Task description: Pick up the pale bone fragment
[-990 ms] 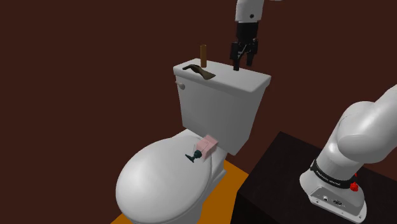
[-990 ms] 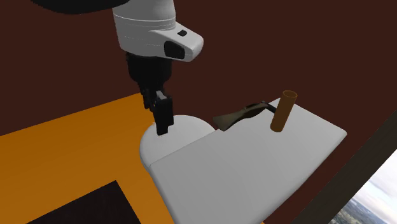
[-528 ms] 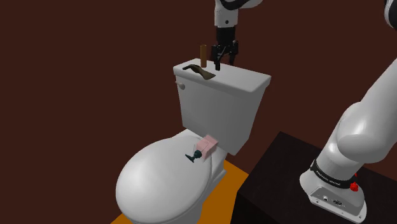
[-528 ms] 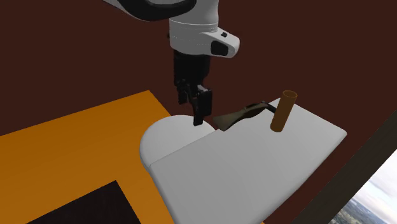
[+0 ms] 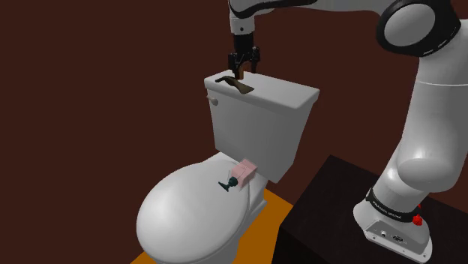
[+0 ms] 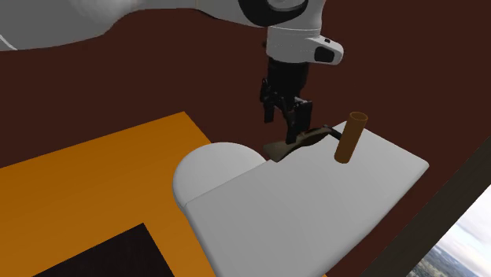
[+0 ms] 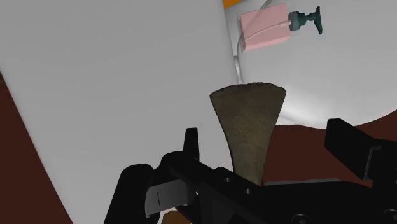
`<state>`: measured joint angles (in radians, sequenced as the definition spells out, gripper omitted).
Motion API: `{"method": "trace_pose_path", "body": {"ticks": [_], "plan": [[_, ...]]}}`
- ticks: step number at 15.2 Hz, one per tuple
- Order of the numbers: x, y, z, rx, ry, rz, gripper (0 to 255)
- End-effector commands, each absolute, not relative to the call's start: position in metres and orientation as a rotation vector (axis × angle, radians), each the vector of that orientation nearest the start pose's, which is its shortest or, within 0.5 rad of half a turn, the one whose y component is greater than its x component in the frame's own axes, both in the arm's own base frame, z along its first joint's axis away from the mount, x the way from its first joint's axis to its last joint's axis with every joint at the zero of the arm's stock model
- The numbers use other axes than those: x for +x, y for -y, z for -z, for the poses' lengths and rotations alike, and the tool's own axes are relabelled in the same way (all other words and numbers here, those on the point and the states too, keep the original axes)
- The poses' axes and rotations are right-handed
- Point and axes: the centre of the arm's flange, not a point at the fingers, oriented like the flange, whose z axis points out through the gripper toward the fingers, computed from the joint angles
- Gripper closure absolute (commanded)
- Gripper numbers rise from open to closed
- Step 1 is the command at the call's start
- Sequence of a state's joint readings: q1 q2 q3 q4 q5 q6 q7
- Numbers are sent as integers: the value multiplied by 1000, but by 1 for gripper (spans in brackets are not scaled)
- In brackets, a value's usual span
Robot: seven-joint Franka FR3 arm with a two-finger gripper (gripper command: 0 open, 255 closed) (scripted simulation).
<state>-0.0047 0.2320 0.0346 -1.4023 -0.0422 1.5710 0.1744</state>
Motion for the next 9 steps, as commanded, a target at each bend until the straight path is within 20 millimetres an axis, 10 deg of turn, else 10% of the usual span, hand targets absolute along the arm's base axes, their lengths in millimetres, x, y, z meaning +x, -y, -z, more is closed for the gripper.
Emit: {"method": "trace_pose_path", "body": {"ticks": [1,4,9], "plan": [[648,-11,-564,-3187,-247,-92,0],[687,-8,-559,-3207,-274,-89,0],[692,-8,-537,-3210,-277,-89,0]]}}
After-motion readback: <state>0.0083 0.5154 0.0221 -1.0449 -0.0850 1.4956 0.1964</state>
